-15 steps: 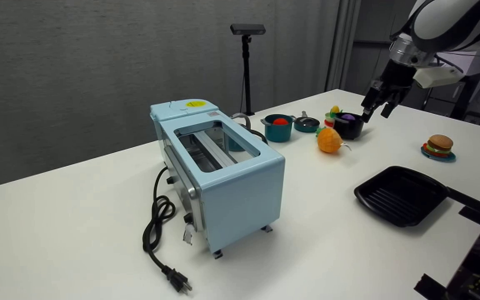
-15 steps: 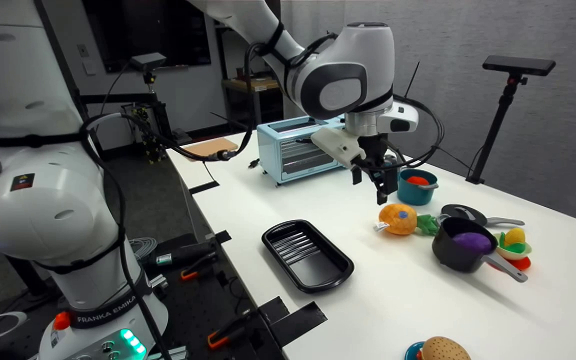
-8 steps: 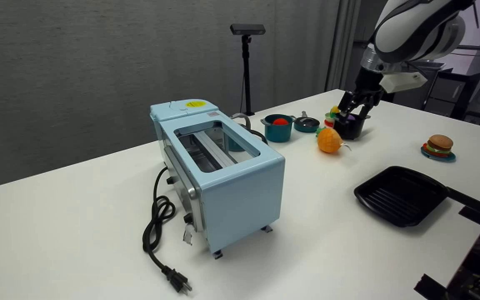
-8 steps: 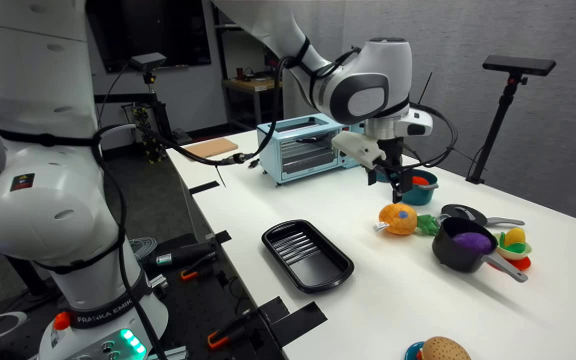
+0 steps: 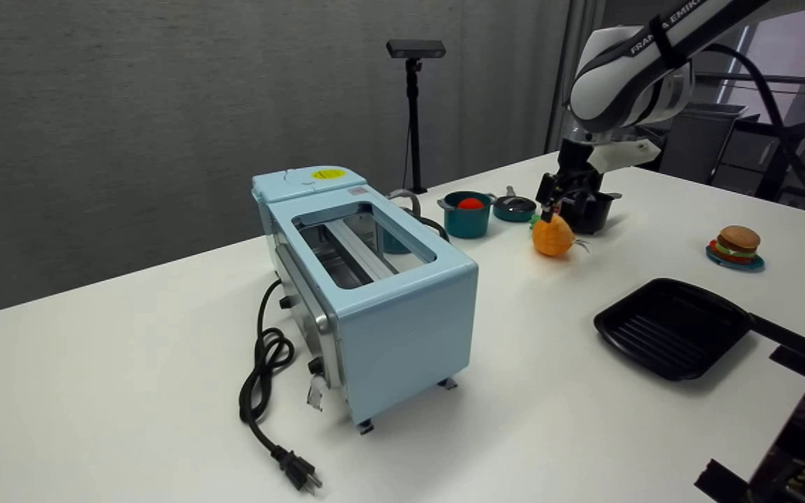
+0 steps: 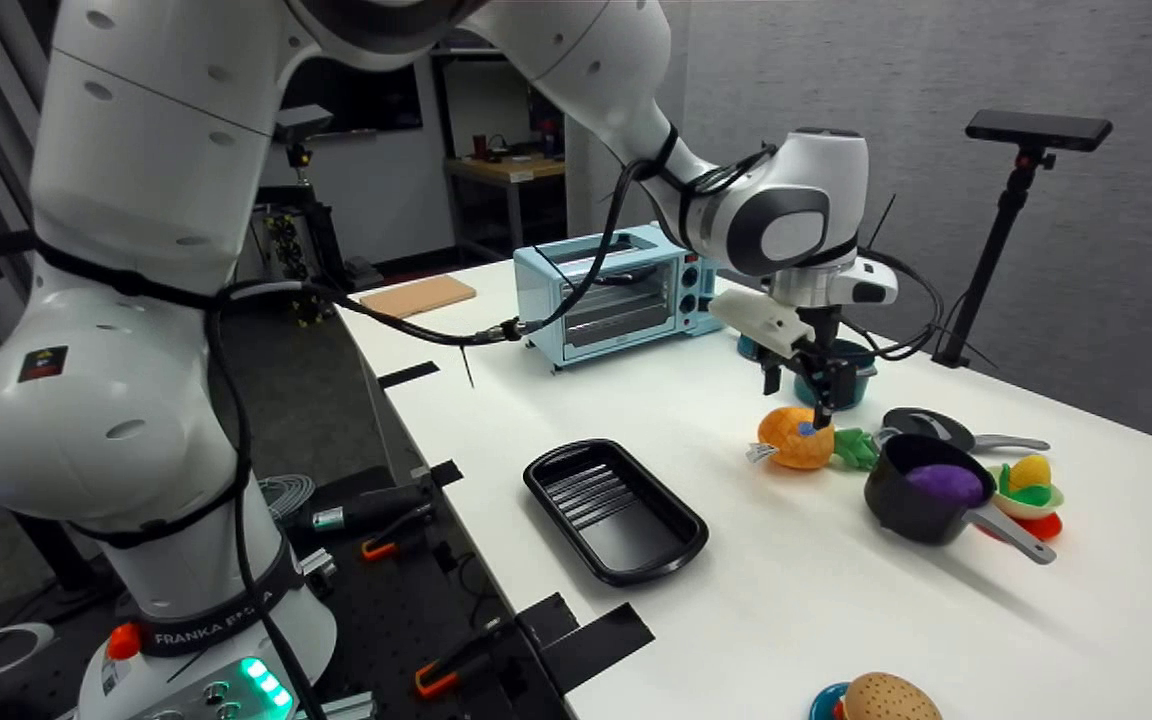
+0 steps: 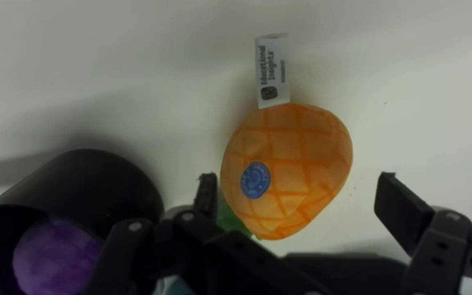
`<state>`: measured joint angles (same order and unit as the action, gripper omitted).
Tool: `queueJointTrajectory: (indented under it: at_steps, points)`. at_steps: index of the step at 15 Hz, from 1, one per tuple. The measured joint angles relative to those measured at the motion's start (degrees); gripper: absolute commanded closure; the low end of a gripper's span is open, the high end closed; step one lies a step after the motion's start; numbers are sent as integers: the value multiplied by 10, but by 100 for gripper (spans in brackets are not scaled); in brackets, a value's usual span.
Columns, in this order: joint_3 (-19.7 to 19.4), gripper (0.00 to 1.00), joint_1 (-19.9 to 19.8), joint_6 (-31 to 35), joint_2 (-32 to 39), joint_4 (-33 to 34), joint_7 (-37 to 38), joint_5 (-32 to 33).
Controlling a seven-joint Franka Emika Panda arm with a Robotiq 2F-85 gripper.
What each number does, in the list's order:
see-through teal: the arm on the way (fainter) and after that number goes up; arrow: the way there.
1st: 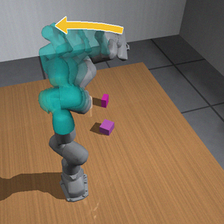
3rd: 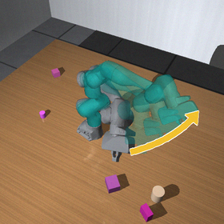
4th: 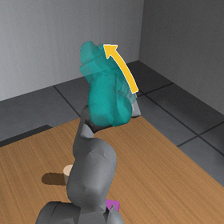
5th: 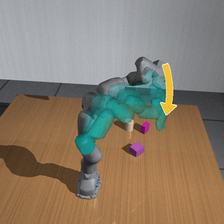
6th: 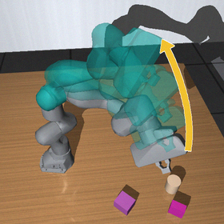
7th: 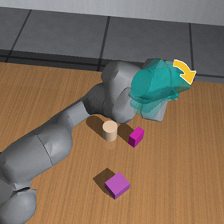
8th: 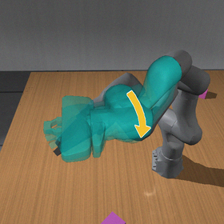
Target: Put the pineapple plush toy in the blue pot
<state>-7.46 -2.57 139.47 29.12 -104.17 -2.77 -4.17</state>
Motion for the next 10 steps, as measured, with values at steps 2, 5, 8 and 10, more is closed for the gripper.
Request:
queueJointTrajectory:
  at_steps: [2, 5, 8, 10]
  points:
    - [0, 0, -5, -3, 31, 31, 1, 2]
    - [2, 26, -11, -3, 66, 62, 1, 2]
    - [7, 50, -16, -8, 83, 81, 1, 2]
    - [12, 65, -21, -20, 84, 89, 1, 2]
